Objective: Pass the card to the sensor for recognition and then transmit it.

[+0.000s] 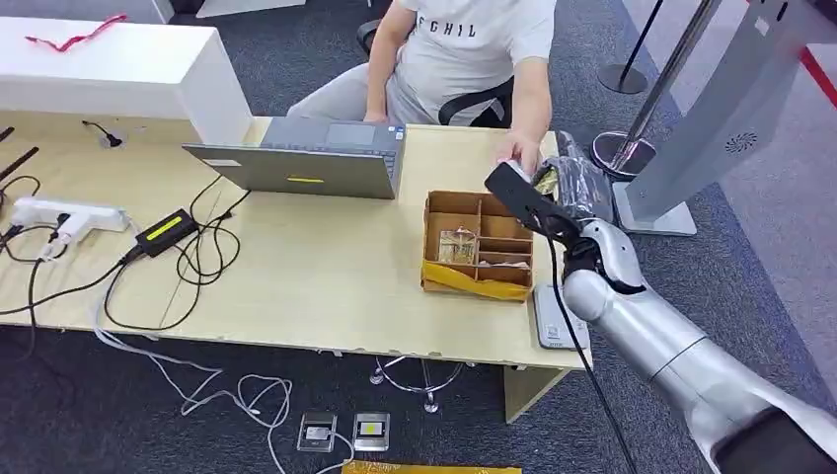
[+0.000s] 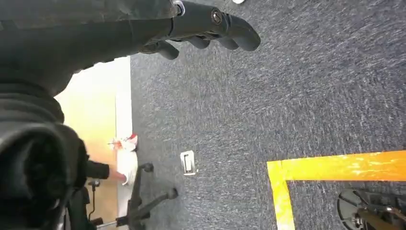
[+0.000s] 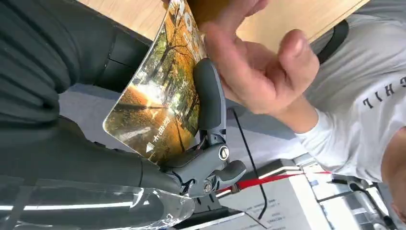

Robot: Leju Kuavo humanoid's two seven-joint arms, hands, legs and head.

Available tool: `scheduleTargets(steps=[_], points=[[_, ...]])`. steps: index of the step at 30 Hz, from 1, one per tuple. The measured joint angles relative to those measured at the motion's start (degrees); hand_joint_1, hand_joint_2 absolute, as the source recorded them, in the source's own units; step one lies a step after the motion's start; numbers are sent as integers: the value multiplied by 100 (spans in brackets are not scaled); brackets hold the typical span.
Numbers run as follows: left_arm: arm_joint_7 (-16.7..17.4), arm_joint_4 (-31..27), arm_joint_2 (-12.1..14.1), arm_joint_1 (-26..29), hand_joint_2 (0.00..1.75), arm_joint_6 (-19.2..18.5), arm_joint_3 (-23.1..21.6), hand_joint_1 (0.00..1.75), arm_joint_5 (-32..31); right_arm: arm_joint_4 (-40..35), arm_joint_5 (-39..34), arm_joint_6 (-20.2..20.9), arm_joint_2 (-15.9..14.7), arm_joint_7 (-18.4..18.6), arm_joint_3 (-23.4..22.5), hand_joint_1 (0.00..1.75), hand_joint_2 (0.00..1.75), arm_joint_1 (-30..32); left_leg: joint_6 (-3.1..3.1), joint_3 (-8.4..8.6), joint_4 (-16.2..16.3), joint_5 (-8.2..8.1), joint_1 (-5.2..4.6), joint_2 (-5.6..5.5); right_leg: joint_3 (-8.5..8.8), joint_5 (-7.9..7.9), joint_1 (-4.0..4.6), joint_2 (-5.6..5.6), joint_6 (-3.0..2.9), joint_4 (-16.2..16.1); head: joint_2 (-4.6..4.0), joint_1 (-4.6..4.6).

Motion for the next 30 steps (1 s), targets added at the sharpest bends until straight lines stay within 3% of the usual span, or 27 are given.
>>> scheduleTargets(steps=[1,2,3,4,21,30], points=[[0,0,0,1,0,0,-2,0,-11,-2,22,7,-4,35,0,87,175,0,0,0,0,0,0,0,0,0,0,1,0,0,0,0],[-2,0,0,1,0,0,-2,0,-20,-2,41,9,-13,76,0,28,175,1,0,1,0,0,0,0,0,0,0,1,0,0,2,0],[-2,2,0,1,0,0,-2,0,-35,-2,67,9,-39,100,0,28,175,7,0,0,0,0,0,0,0,0,0,0,0,0,0,0],[-2,2,-2,1,0,0,-4,0,-42,-2,89,-2,-52,120,0,2,175,15,0,0,0,0,0,0,0,0,0,0,0,0,2,0],[0,2,-20,1,0,7,-7,0,2,-4,422,-160,-133,164,-2,0,175,103,0,0,0,0,0,1,-1,0,0,1,0,0,0,0],[52,2,-20,2,0,-31,-7,0,15,-360,544,89,-347,443,-4,0,175,135,0,1,1,0,0,1,-1,0,0,1,0,-1,0,0]])
